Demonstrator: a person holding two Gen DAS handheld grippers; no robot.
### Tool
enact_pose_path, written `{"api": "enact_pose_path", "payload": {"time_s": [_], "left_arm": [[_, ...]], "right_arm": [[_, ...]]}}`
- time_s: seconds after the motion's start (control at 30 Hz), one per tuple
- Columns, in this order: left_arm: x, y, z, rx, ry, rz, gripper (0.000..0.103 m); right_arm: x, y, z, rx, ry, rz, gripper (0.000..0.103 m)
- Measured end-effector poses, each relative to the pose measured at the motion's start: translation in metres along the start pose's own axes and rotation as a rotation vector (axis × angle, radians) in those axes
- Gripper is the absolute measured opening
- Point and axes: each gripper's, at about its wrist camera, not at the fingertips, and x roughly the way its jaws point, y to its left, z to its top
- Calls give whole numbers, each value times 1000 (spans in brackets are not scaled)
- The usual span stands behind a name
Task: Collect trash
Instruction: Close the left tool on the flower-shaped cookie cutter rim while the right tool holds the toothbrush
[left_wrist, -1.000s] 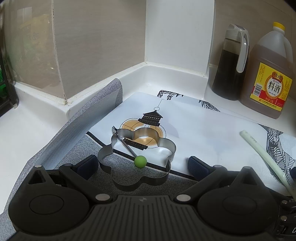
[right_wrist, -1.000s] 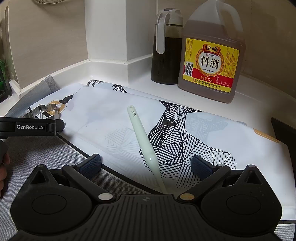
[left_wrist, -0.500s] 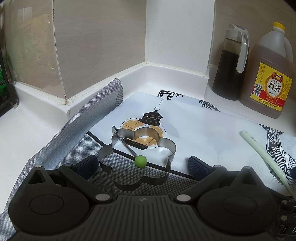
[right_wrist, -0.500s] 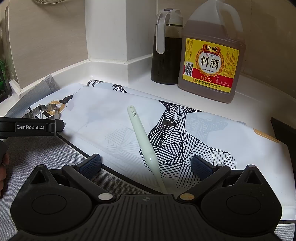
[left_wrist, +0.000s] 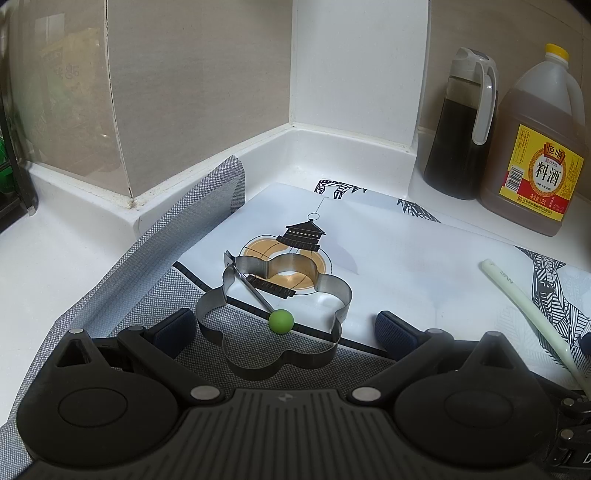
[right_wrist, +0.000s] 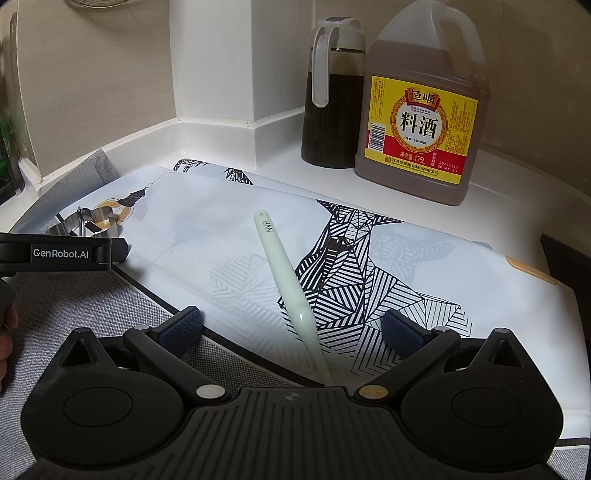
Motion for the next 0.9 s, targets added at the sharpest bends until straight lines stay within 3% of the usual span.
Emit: {"api": "enact_pose_path", "payload": {"time_s": [0.7, 0.8, 0.9], "left_arm": [[0, 1, 1, -1, 2, -2, 103], [1, 1, 2, -1, 2, -1, 103], [0, 2, 3, -6, 10, 9, 103]], "right_arm": [[0, 1, -1, 1, -3, -2, 102], [-3, 2, -2, -6, -12, 5, 96], [-7, 5, -3, -18, -29, 19, 79]]}}
